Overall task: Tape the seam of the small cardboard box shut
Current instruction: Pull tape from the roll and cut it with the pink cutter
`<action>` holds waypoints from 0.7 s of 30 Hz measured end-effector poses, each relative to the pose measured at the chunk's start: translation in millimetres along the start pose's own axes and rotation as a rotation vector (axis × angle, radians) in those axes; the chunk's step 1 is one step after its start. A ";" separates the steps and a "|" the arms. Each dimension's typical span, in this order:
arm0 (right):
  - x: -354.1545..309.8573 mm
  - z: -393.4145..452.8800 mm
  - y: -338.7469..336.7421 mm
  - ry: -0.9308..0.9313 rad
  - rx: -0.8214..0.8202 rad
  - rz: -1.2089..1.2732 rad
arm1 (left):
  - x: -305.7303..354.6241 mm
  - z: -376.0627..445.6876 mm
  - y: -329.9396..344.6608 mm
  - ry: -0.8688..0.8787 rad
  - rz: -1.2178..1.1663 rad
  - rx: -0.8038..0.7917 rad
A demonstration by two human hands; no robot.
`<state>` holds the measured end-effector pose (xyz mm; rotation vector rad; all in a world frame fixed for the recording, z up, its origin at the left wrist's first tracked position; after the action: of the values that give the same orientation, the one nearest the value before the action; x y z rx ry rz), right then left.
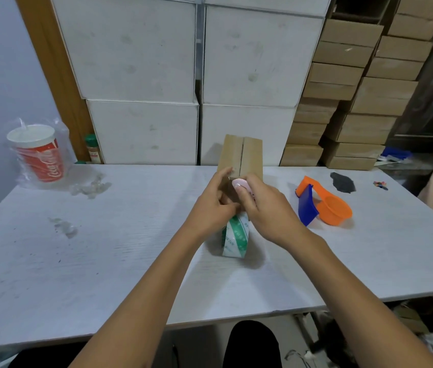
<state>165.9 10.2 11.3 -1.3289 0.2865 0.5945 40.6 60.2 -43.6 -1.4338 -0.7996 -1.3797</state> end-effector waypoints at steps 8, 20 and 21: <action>10.1 4.1 1.9 -0.029 -0.056 -0.028 | -0.3 -0.9 2.1 -0.010 0.001 0.005; 3.2 7.4 -1.6 -0.086 -0.075 -0.140 | -5.4 3.3 3.0 0.021 -0.069 0.062; 4.3 6.5 -1.9 -0.076 -0.067 -0.121 | -5.5 2.4 3.3 0.030 -0.077 0.067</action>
<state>169.6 17.3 12.2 -1.3744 0.1237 0.5553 43.6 62.2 -49.3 -1.3400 -0.8819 -1.4159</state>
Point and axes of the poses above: each hand's wrist, its own z-axis towards the middle knuckle, its own y-axis out of the palm, x = y × z, the point moved 6 cm from there along z, towards the middle knuckle, and after that the axes turned 4 degrees about -x, right-handed, at the moved point
